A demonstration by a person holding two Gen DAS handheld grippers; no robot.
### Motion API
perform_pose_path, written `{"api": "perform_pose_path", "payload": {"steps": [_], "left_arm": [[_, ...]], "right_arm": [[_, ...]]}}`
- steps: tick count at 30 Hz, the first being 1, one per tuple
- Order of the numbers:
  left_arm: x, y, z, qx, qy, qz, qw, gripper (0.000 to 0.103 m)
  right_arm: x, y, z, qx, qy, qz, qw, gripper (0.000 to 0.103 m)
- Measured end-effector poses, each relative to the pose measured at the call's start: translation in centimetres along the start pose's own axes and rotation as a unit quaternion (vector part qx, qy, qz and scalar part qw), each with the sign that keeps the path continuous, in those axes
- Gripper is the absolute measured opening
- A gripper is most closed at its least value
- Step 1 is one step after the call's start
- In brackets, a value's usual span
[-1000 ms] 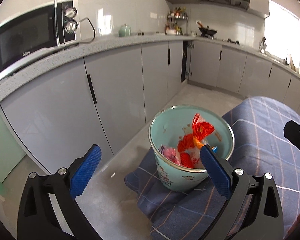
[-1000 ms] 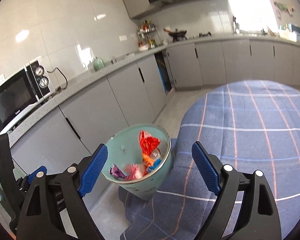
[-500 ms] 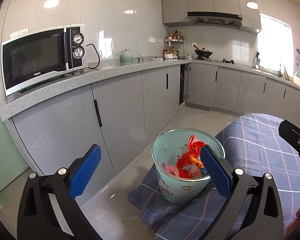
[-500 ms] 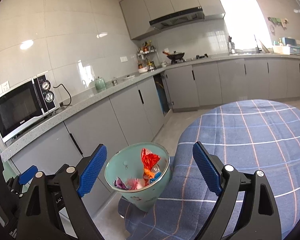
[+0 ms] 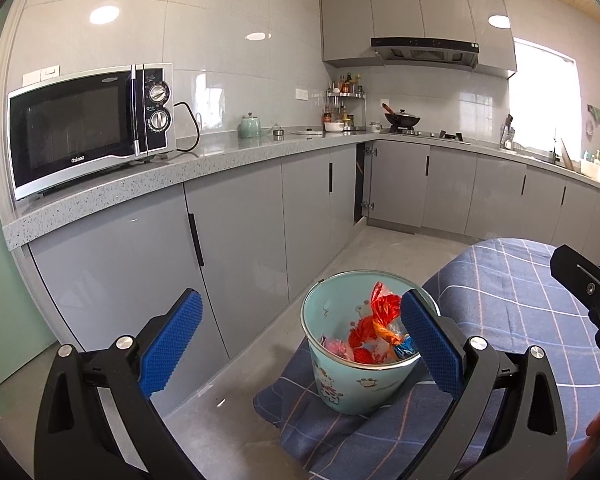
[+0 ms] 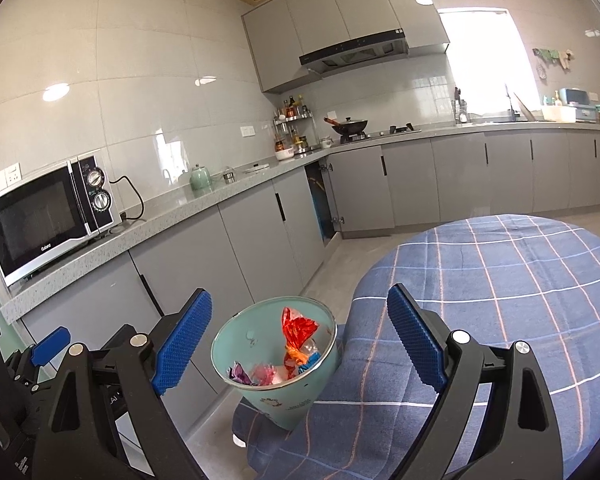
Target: Collect trash
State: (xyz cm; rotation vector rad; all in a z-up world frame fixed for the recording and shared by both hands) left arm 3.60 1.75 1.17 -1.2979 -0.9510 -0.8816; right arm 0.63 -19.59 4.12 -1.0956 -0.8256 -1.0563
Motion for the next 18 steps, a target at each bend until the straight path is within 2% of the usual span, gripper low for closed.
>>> {"api": "perform_pose_path", "payload": {"steps": [18], "left_arm": [[0.10,-0.40,-0.02,-0.002,-0.003,-0.005,1.0000,0.097]], "right_arm": [[0.10,-0.52,-0.10,-0.004,0.006,-0.003,1.000,0.088]]}}
Point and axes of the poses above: each gripper's, at about its wrist camera, not at the fingertips, and y roughly the way its jaws point, z to its left, x to its top, the point moved 4 cm from there along y, roughly the way its jaws point
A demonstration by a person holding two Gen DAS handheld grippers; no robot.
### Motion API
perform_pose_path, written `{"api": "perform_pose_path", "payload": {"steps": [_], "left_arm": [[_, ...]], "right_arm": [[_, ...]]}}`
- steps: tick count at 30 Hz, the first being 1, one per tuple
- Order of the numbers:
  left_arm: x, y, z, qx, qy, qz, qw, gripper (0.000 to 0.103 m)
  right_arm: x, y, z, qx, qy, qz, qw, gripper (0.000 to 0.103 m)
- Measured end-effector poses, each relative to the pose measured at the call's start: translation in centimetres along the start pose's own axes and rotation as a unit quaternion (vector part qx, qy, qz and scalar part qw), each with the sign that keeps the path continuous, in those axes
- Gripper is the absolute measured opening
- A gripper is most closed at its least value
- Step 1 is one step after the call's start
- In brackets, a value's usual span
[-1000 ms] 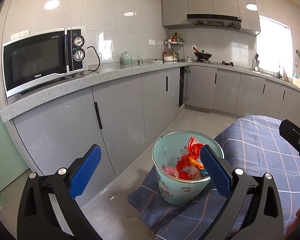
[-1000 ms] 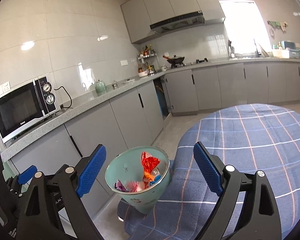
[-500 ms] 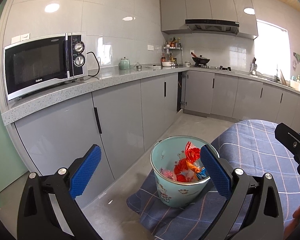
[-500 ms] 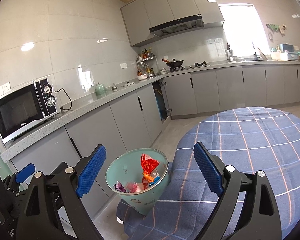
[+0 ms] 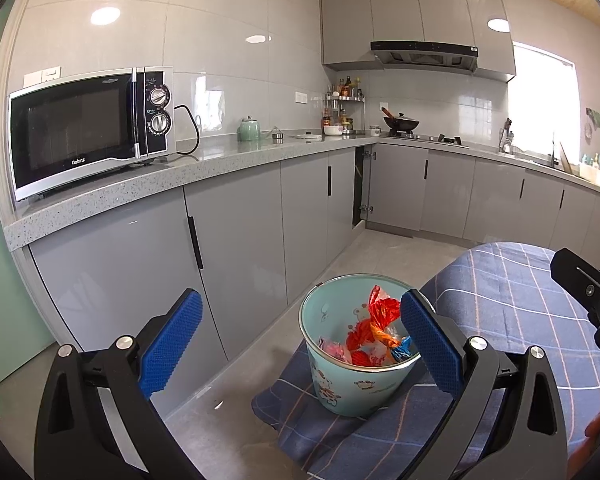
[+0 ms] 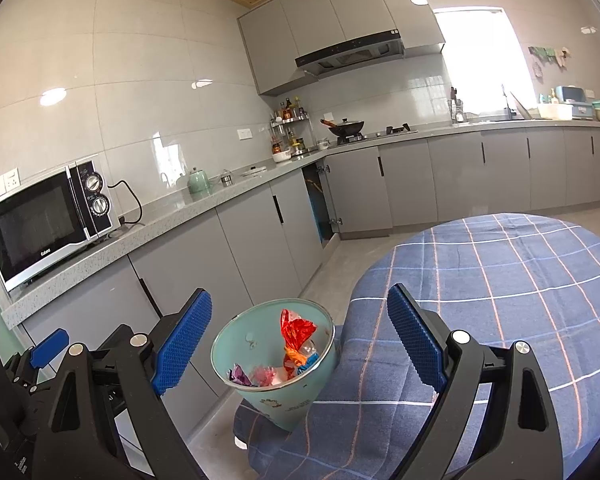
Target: Collect trash
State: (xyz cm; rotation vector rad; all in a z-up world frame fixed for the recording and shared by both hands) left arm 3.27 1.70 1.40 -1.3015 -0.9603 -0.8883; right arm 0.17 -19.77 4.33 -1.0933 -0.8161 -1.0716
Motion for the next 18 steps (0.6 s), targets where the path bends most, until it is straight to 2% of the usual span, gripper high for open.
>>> {"api": "perform_pose_path", "payload": {"steps": [18], "left_arm": [[0.36,-0.12,0.35,-0.002,-0.006,-0.007,1.0000,0.097]], "right_arm": [[-0.02,-0.32,-0.16,-0.003,0.002,-0.005,1.000,0.088]]}}
Point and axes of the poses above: each gripper's, at about its wrist camera, not at the fingertips, and y roughly the way its jaws point, z to its left, x to its top, the point moved 4 cm from there along y, roughly the way its jaws point
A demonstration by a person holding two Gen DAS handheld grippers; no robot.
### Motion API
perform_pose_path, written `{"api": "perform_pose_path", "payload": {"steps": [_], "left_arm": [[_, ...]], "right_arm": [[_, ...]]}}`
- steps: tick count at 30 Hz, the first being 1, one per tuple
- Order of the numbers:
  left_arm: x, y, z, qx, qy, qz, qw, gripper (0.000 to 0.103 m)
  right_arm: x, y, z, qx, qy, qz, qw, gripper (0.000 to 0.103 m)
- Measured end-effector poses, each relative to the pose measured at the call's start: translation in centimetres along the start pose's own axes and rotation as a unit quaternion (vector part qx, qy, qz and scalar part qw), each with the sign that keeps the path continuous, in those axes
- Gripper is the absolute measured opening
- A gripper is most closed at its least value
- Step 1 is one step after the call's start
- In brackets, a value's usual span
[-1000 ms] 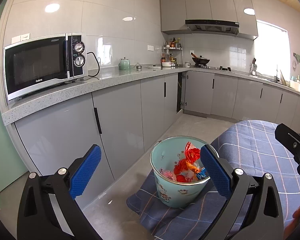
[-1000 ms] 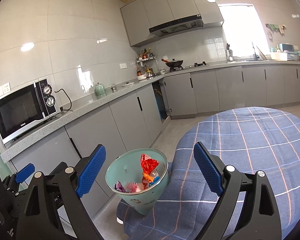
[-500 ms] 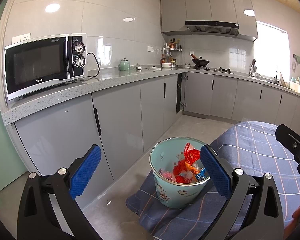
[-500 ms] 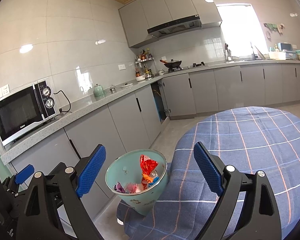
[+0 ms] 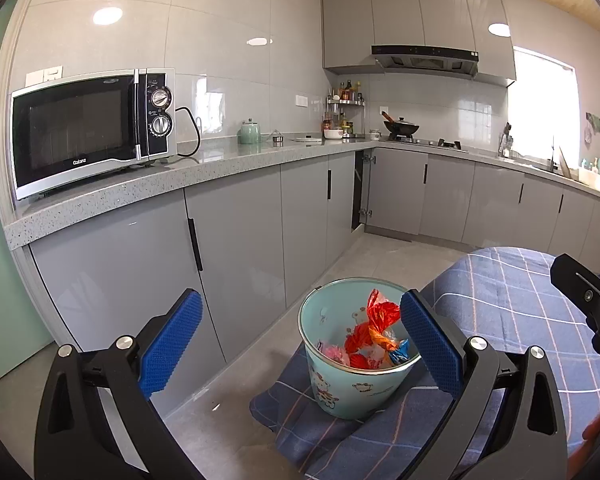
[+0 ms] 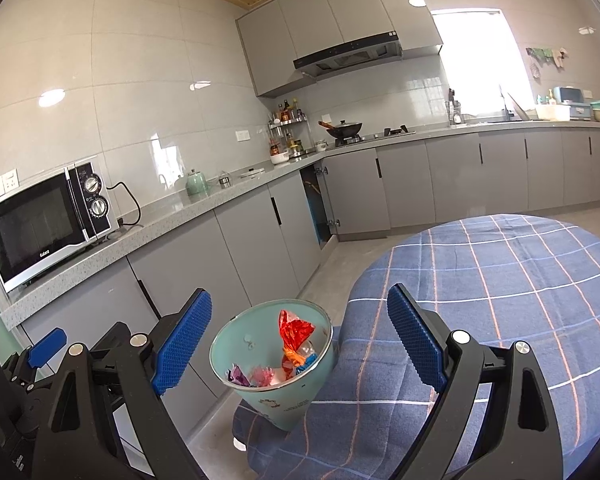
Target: Collect trash
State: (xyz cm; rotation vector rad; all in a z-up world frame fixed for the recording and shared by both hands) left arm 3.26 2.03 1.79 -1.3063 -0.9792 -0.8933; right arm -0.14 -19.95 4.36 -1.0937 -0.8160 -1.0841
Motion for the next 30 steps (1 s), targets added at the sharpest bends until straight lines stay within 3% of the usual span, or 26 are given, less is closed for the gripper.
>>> {"api": "perform_pose_path", "payload": {"steps": [21,30], "left_arm": [[0.29,-0.17,0.07,0.014,0.006,-0.013,0.9998,0.097],[0.01,0.54,-0.06,0.002,0.002,0.011,0.9999,0.097]], "right_arm": [[-0.06,-0.43,-0.08,-0.003,0.001,-0.001,1.000,0.088],[-0.18,-0.53,-0.17,-0.005,-0.001,0.000,1.000,0.089]]}}
Point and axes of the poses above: each gripper's, at about its wrist camera, not at the fingertips, and y roughly the way its jaws point, z to its left, x to its top, the point moved 4 cm from there along y, roughly the way its jaws point
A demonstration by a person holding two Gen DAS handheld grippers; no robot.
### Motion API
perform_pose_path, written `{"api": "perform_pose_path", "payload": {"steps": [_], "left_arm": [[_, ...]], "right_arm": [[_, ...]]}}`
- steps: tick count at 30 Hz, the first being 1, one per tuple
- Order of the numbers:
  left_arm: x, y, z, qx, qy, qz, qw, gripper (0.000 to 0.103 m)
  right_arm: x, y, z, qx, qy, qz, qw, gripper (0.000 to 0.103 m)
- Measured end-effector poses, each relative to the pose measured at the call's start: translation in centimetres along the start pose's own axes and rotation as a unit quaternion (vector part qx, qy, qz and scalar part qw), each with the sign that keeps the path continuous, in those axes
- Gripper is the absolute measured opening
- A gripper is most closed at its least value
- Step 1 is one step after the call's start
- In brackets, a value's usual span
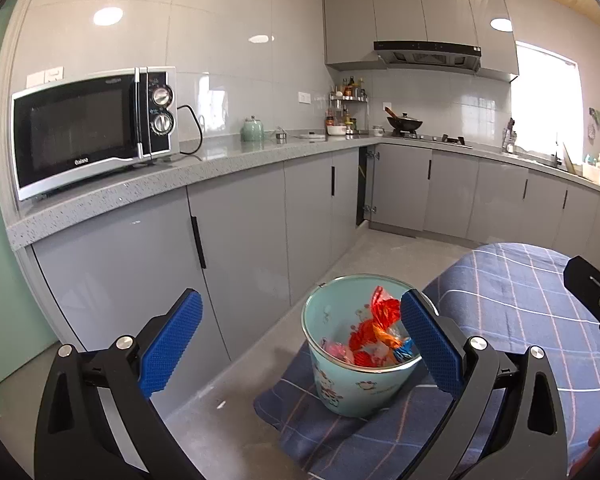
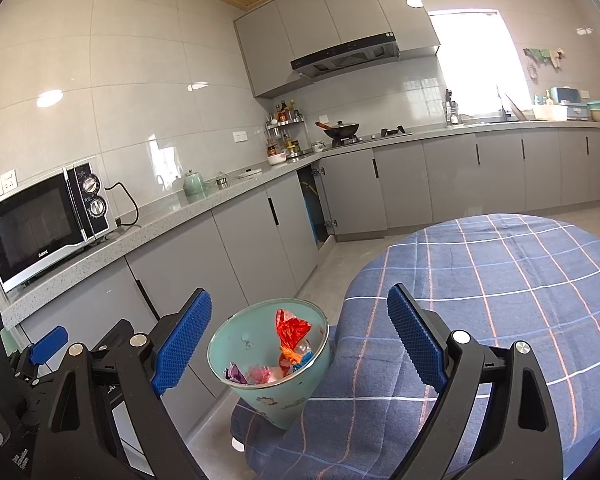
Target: Collect trash
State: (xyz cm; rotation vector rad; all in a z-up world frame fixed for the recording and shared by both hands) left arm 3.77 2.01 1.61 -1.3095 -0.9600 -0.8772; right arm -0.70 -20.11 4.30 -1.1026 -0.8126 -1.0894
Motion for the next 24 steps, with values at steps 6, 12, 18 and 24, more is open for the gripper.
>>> {"api": "perform_pose_path", "payload": {"steps": [6,12,18,24], "left_arm": [[-0.4,0.5,-0.2,-0.036,-0.013,0.023,0.9990,0.097],[-0.7,0.8,-0.1,-0.017,-0.006,0.025,0.9995,0.097],[-0.9,1.3,0.0,-0.009,-0.002,0.037,0.9993,0.097],[-1.4,2.1,-0.2,-0.008,0.008,0.046,0.9989,0.097]], "right_arm": [[-0.2,-0.1,-0.1,-0.001,0.000,0.004,1.000,0.089],[-0.2,0.2,-0.2,-0.004,0.001,0.008,1.000,0.089],[-0.5,0.5,-0.4,-0.006,0.004,0.015,1.000,0.090],[-0.7,1.3,-1.4,-0.018,0.013,0.025,0.999,0.091]]}}
Point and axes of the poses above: each gripper's, at about its wrist camera, not at the fingertips, and y roughly the way its jaws point, z to its left, x to its top, the point moved 4 cm from there along y, roughly the way its jaws point
